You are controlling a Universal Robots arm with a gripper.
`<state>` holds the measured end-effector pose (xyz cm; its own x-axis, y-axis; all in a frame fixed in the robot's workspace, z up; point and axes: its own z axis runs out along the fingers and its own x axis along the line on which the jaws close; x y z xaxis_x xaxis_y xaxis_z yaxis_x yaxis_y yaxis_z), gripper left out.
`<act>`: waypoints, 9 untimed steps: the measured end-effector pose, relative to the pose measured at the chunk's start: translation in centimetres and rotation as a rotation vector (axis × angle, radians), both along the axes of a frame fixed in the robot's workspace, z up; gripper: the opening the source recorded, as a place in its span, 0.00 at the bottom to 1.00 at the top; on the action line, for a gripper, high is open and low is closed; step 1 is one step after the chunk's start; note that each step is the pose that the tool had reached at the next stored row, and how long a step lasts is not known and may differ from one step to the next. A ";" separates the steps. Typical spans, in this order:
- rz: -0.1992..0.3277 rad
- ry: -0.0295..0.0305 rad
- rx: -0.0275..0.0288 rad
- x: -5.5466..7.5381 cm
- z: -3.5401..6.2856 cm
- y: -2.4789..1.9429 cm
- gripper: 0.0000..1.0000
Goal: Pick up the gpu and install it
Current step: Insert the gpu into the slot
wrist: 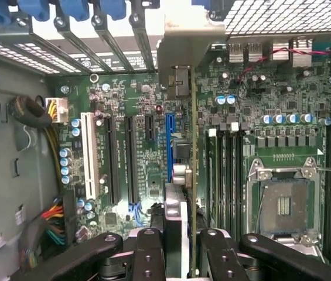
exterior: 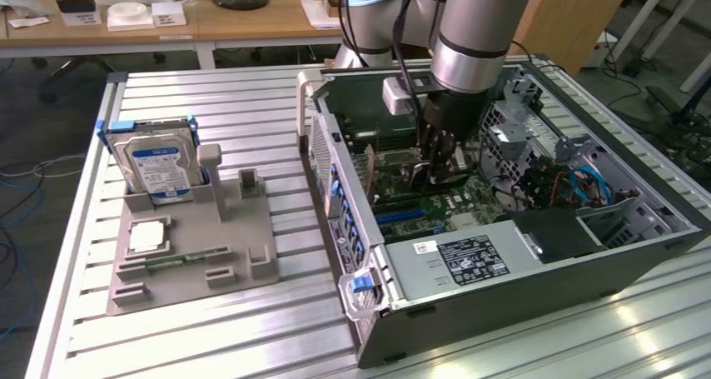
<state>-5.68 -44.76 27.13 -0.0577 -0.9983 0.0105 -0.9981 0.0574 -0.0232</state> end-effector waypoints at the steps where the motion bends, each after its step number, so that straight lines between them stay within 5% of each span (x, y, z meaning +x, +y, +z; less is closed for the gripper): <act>1: 0.000 0.0000 0.0000 0.0 -0.10 -0.01 0.28; 9: 0.000 0.0001 0.0002 -0.4 -0.97 -0.22 0.28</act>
